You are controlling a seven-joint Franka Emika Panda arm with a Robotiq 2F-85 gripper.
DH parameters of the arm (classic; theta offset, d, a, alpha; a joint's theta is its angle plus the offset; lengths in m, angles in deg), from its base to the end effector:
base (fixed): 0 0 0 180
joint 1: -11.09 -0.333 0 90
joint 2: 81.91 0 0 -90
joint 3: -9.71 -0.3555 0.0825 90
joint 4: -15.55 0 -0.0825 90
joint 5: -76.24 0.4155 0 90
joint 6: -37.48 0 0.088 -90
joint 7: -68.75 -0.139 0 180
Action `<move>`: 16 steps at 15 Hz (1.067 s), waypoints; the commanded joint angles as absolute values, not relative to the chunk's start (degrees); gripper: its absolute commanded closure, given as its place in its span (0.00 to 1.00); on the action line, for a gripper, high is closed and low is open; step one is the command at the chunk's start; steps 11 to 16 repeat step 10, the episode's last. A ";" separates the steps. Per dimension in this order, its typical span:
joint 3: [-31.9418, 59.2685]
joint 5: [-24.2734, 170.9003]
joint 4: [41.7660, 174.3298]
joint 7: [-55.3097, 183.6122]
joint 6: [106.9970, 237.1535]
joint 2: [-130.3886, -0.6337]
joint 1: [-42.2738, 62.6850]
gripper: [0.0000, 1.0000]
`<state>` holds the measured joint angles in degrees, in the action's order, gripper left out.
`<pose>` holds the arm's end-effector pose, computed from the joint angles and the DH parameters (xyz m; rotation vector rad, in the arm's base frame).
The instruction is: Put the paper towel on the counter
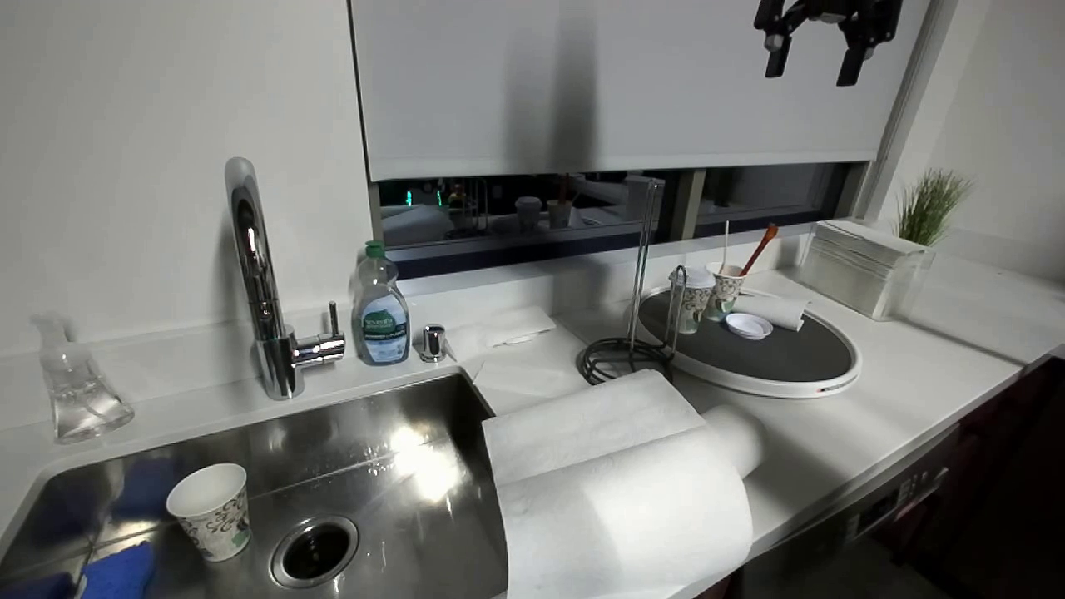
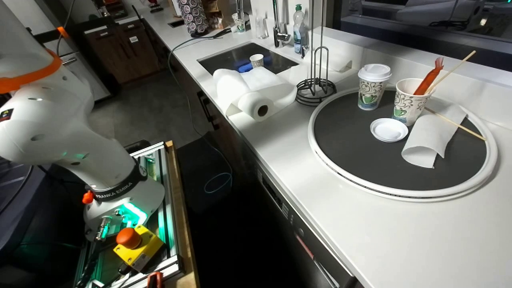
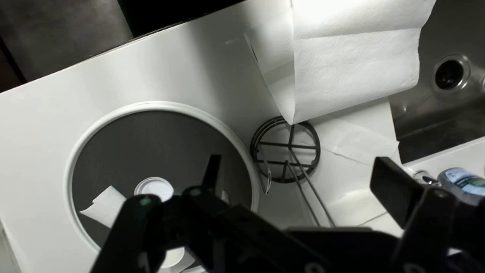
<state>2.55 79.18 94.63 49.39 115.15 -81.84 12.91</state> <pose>0.5567 0.0599 0.7066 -3.0761 0.3622 0.0558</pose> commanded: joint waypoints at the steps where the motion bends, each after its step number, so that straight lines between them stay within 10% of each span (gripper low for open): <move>1: 2.17 82.63 103.33 52.21 115.03 -85.96 12.64 0.00; 16: 4.24 83.57 104.94 51.53 115.86 -86.35 10.51 0.00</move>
